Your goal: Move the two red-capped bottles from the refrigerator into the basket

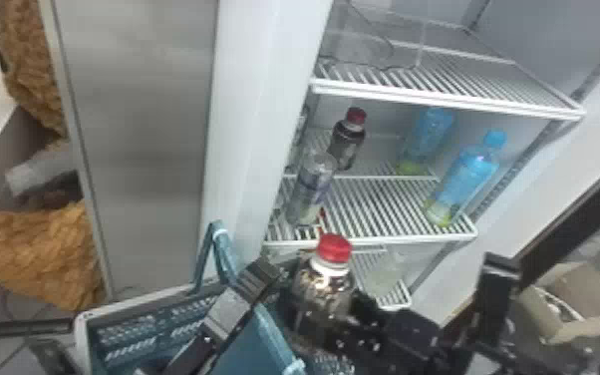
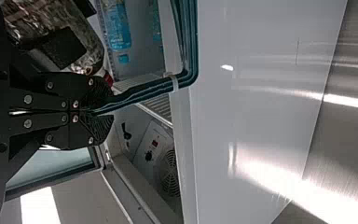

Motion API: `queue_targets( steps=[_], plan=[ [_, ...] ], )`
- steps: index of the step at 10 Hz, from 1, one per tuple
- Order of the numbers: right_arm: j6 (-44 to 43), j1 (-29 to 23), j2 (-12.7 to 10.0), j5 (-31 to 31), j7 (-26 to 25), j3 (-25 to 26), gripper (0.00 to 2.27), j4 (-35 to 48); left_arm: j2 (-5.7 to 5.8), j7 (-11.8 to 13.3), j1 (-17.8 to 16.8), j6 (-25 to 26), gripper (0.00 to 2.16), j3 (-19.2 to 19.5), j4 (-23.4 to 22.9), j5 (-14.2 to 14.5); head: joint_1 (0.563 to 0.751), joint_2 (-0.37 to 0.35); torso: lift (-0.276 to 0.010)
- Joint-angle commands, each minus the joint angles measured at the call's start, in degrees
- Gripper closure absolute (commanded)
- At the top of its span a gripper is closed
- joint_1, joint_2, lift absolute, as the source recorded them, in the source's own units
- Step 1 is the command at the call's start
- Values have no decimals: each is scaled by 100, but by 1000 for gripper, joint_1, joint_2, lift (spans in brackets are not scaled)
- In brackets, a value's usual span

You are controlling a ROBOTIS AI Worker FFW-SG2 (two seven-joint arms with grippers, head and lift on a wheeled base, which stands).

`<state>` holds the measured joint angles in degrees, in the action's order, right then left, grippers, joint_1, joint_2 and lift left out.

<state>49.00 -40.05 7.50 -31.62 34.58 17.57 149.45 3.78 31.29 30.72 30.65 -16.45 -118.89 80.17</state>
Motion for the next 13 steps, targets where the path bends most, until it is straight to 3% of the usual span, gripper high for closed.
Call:
queue_targets(
  steps=[1,3,4,6,10,13],
  plan=[
    [91,195,137,-232,102,-249,1018,-285,0,0,-7,0,1204,0,14,-8,695,-350,0],
    [21,209,137,-243,111,-260,311,-327,-8,0,-7,0,1204,0,14,3,695,-316,0],
    [-77,195,128,-254,111,-203,71,-341,-8,0,-21,0,1204,0,14,3,695,-313,0],
    [-232,167,93,-220,102,14,139,-313,-8,0,-21,0,1204,0,14,3,695,-322,0],
    [-795,54,-135,123,49,1031,145,-144,-8,0,-7,0,1204,0,14,3,695,-350,0],
    [-1526,54,-285,180,-136,1203,145,-369,-8,0,-7,0,1204,0,14,3,695,-350,0]
  ],
)
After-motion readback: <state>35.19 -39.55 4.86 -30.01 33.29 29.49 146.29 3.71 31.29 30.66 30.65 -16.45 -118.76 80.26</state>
